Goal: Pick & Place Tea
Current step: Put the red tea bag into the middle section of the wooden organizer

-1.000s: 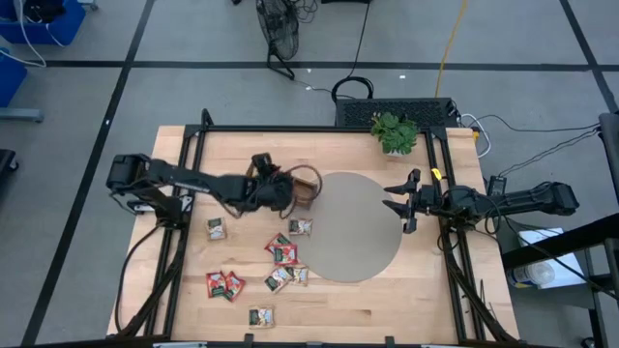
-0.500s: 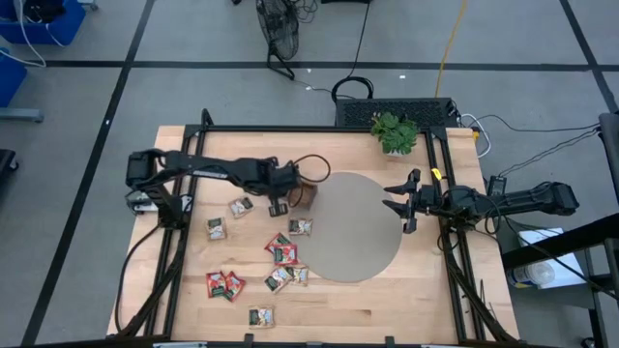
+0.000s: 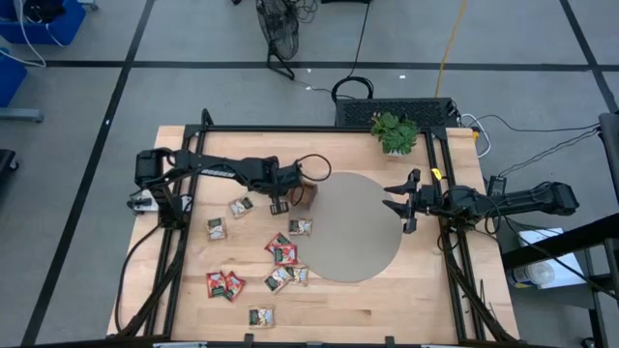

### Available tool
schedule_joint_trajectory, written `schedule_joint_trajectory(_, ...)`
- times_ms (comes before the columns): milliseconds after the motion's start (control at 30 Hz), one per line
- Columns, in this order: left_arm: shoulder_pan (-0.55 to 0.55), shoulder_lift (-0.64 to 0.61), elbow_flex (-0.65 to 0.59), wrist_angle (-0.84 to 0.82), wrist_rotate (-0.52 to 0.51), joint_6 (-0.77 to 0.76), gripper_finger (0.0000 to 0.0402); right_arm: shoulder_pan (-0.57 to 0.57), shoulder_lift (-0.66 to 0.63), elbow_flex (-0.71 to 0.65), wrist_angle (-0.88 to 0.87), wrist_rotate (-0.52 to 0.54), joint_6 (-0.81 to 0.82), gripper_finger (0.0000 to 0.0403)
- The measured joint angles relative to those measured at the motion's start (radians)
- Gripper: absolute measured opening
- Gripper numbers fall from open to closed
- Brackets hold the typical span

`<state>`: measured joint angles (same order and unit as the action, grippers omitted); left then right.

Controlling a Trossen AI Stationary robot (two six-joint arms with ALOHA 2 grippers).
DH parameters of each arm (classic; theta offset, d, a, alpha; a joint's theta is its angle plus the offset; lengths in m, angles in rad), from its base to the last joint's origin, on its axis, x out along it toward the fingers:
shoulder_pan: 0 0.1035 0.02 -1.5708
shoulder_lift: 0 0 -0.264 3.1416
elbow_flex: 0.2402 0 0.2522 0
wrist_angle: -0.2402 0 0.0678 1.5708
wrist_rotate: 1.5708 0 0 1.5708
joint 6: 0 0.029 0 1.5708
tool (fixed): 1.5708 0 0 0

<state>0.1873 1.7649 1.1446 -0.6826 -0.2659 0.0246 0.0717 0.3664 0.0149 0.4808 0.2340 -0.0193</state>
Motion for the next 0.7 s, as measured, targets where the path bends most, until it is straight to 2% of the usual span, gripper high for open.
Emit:
schedule_joint_trajectory(200, 0.012, 0.010, 0.000, 0.003, 0.005, 0.000, 0.0002, 0.000, 0.000, 0.000, 0.000, 0.000, 0.000, 0.0155)
schedule_joint_trajectory(700, 0.032, 0.009, 0.000, -0.025, 0.169, -0.001, 0.0001, 0.000, 0.000, 0.000, 0.000, 0.000, 0.000, 0.0155)
